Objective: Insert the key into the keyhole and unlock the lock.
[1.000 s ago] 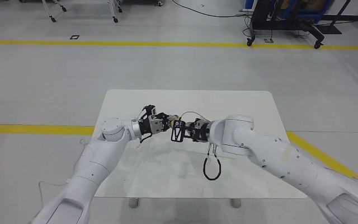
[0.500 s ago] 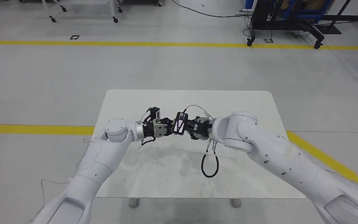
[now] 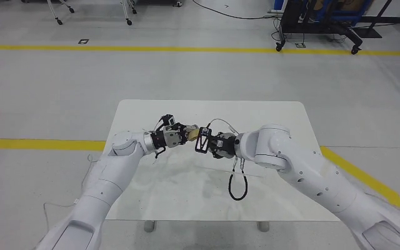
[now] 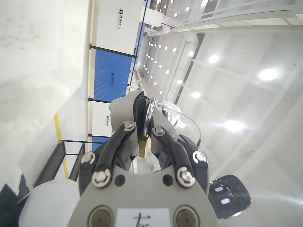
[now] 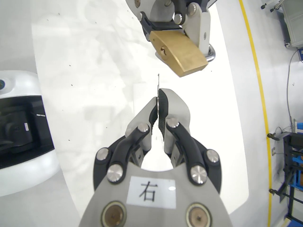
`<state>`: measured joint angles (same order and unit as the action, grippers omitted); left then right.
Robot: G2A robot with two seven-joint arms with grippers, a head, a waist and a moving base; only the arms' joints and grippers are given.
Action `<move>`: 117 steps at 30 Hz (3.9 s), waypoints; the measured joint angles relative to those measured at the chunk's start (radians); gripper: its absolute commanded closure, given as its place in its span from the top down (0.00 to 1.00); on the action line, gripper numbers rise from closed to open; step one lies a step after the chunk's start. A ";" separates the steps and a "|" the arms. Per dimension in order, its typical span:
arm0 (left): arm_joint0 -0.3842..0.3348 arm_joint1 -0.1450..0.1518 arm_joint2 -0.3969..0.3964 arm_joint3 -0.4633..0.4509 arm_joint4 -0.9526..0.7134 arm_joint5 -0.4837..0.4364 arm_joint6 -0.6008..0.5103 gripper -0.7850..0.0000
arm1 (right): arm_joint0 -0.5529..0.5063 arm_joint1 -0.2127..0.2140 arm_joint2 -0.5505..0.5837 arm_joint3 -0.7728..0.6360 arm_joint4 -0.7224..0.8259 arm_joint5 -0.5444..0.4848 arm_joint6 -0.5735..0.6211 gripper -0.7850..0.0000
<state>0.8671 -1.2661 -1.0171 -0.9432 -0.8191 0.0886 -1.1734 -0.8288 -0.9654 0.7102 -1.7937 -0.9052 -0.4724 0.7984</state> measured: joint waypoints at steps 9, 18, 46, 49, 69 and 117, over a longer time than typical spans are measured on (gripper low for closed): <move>0.000 -0.004 -0.016 0.000 -0.062 0.010 -0.069 0.00 | -0.032 0.008 0.047 0.025 0.049 -0.049 -0.082 0.00; -0.015 0.000 -0.003 0.003 0.001 -0.008 -0.167 0.00 | -0.052 0.009 0.058 0.030 0.022 -0.064 -0.096 0.00; -0.030 0.001 0.040 0.012 0.125 0.001 -0.174 0.00 | -0.060 -0.003 0.106 0.039 0.087 -0.112 -0.083 0.00; -0.028 0.001 0.042 0.010 0.129 0.004 -0.171 0.00 | -0.070 -0.002 0.121 0.044 0.096 -0.115 -0.098 0.00; -0.038 -0.004 0.066 0.097 0.100 0.368 -0.007 0.00 | -0.183 0.034 0.183 -0.170 -0.330 -0.238 -0.150 0.00; -0.054 -0.006 0.152 0.116 0.151 0.507 -0.001 0.00 | -0.001 -0.096 -0.122 -0.082 -0.462 -0.312 0.088 0.00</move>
<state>0.8133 -1.2717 -0.8646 -0.8269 -0.6677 0.5957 -1.1741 -0.8293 -1.0614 0.5882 -1.8760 -1.3673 -0.7843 0.8862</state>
